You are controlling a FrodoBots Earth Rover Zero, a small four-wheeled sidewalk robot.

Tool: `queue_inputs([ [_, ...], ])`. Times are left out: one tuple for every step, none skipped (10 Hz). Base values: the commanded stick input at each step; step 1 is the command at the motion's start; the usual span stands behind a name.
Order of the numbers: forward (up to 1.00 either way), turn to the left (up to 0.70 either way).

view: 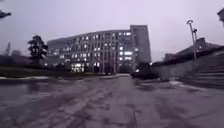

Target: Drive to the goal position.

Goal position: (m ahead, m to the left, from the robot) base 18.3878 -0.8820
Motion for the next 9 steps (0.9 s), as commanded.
queue_inputs([
  [1.0, 0.0],
  [1.0, -0.1],
  [1.0, -0.27],
  [1.0, -0.08],
  [1.0, 0.0],
  [1.0, 0.0],
  [1.0, 0.0],
  [1.0, 0.0],
  [1.0, 0.0],
])
